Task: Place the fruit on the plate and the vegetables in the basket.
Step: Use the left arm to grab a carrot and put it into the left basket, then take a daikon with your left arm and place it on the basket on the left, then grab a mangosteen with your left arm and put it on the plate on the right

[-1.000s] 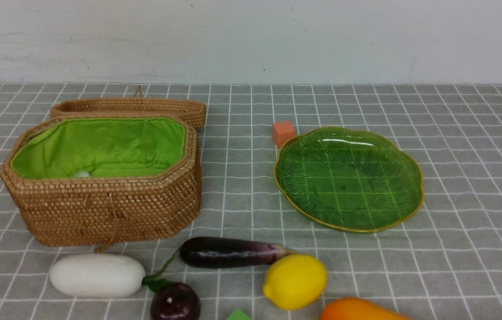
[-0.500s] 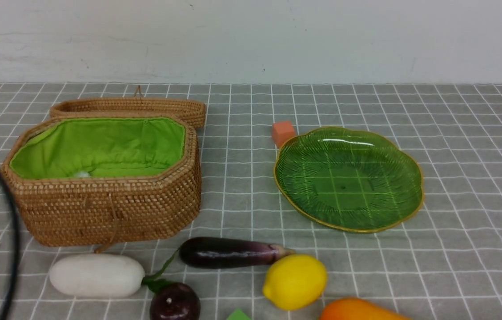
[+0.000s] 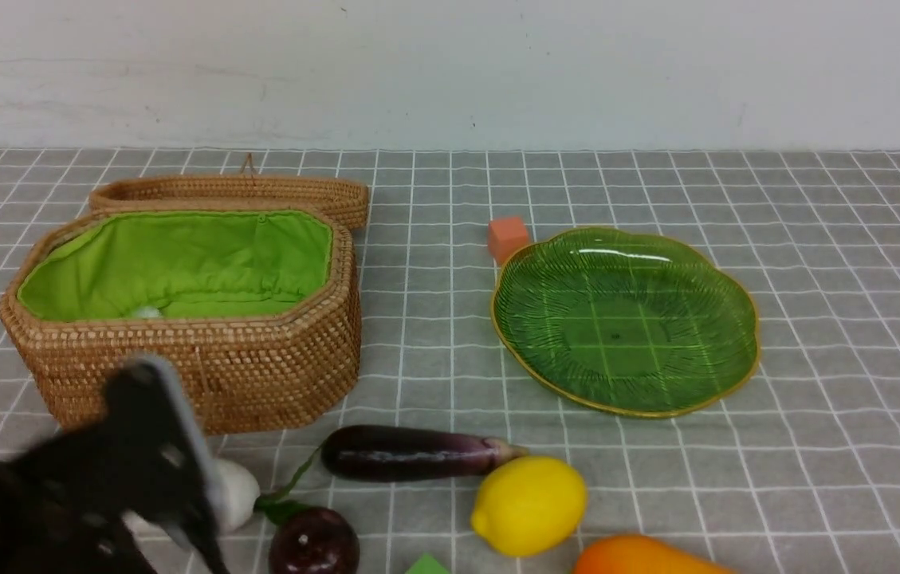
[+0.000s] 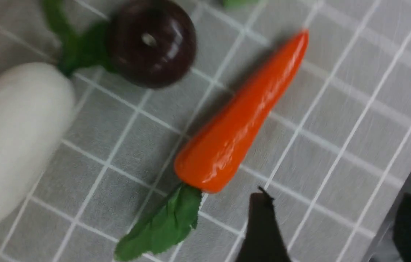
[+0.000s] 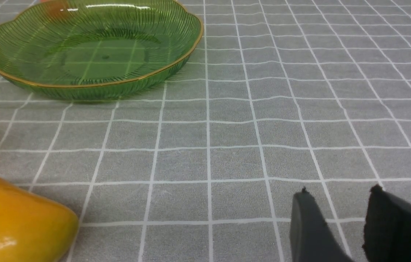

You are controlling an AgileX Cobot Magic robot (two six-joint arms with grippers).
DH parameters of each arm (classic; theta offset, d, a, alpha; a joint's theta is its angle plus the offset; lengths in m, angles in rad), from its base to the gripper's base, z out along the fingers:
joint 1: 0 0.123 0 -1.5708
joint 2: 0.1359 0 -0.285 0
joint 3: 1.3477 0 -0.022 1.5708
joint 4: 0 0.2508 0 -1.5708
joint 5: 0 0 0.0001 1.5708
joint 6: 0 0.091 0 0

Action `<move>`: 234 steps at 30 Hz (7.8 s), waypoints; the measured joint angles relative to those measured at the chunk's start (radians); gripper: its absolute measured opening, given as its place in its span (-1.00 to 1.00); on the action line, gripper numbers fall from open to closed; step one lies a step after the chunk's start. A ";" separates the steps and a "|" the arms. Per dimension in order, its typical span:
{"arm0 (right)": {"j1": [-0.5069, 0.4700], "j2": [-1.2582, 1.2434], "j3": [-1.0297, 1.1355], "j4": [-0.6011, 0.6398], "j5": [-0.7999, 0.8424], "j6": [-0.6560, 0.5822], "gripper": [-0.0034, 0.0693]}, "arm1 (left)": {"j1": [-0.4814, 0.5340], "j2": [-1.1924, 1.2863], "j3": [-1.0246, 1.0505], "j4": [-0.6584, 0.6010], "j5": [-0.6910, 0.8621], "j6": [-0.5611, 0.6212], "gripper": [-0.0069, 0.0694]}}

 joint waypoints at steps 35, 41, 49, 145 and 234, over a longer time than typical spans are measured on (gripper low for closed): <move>0.000 0.000 0.000 0.000 0.000 0.000 -0.24 | -0.087 0.459 -0.034 0.159 -0.131 0.128 0.07; 0.000 0.000 0.000 0.000 0.000 0.000 -0.24 | -0.040 0.281 -0.150 0.153 -0.024 0.128 0.07; 0.000 0.000 0.000 0.000 0.000 0.000 -0.24 | 0.340 0.276 -0.445 0.048 -0.152 0.222 0.07; 0.000 0.000 0.000 0.000 0.000 0.000 -0.24 | 0.321 0.592 -0.407 0.672 -0.731 -0.299 0.91; 0.000 0.000 0.000 0.000 0.000 0.000 -0.24 | -0.096 1.239 -1.282 0.060 -0.267 -0.964 0.82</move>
